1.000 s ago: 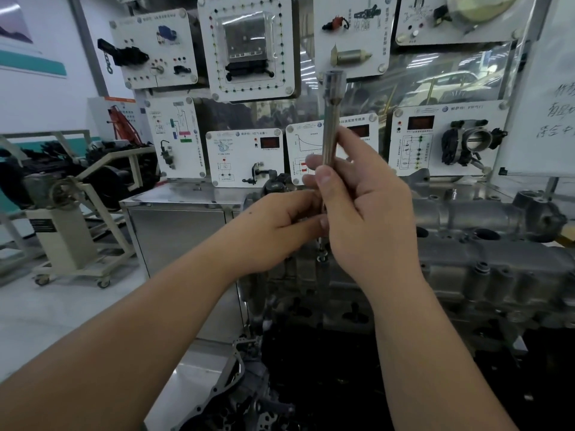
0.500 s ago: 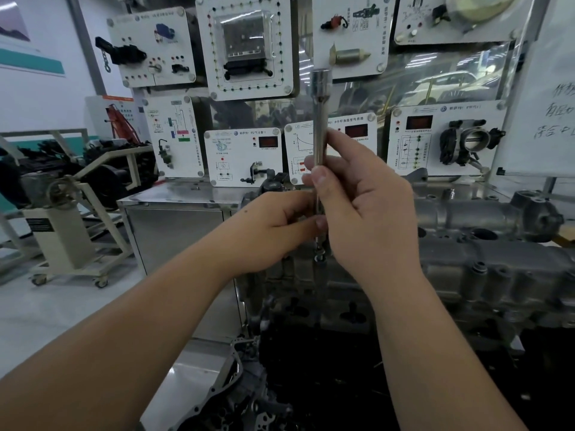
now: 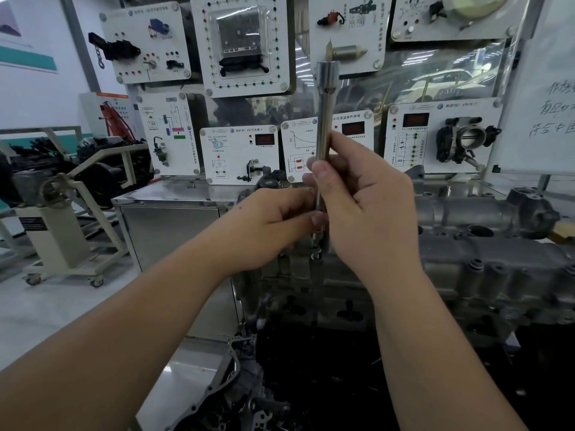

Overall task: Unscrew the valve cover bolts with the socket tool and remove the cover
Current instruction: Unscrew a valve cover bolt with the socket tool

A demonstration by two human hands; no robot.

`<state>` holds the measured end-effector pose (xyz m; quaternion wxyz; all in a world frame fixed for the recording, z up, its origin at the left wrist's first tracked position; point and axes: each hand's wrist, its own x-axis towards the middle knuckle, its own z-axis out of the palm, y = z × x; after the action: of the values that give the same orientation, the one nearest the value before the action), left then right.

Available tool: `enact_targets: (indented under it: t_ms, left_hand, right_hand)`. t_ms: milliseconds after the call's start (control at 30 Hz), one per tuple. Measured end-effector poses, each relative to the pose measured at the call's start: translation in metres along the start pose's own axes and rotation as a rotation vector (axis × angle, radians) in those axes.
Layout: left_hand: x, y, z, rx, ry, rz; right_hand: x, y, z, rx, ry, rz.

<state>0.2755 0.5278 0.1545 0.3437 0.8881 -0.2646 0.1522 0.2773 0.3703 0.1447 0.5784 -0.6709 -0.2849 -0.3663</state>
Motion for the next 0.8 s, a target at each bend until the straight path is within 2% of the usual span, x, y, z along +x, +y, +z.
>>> enact_targets:
  t_ms: [167, 367, 533, 800]
  left_hand:
    - [0.001, 0.0032, 0.002, 0.02, 0.016, -0.011]
    - [0.0001, 0.0008, 0.0017, 0.005, 0.018, 0.009]
    - [-0.002, -0.0004, -0.0006, -0.023, 0.013, 0.01]
    - [-0.0002, 0.0019, 0.0024, -0.014, 0.049, 0.022]
  right_hand:
    - [-0.0017, -0.0012, 0.0013, 0.006, 0.008, -0.009]
    - [-0.0022, -0.0023, -0.0018, -0.163, 0.004, -0.1]
    - [-0.0021, -0.0007, -0.0026, -0.03, -0.023, -0.024]
    - [-0.0013, 0.0003, -0.0042, -0.052, -0.033, -0.026]
